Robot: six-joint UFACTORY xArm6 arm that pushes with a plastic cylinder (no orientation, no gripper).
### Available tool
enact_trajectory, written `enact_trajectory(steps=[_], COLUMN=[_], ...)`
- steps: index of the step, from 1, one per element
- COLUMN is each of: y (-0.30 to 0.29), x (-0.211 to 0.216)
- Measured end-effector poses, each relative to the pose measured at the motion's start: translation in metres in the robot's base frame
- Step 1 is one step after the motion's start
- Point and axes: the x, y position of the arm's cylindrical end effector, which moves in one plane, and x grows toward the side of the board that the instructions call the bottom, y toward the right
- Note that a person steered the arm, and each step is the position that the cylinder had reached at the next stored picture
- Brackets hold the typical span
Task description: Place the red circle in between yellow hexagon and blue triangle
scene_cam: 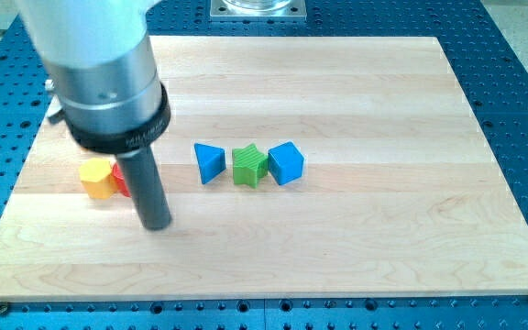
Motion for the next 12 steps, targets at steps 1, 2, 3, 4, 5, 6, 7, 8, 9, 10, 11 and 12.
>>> enact_trajectory(steps=[1, 2, 3, 4, 5, 6, 7, 8, 9, 10, 11, 12], y=[-0.059, -0.08, -0.074, -0.046, -0.031, -0.03, -0.027, -0.027, -0.027, -0.027, -0.027, -0.027], x=[-0.035, -0.049, -0.042, -0.042, -0.042, -0.042, -0.038, -0.039, -0.045, -0.047, -0.047, -0.052])
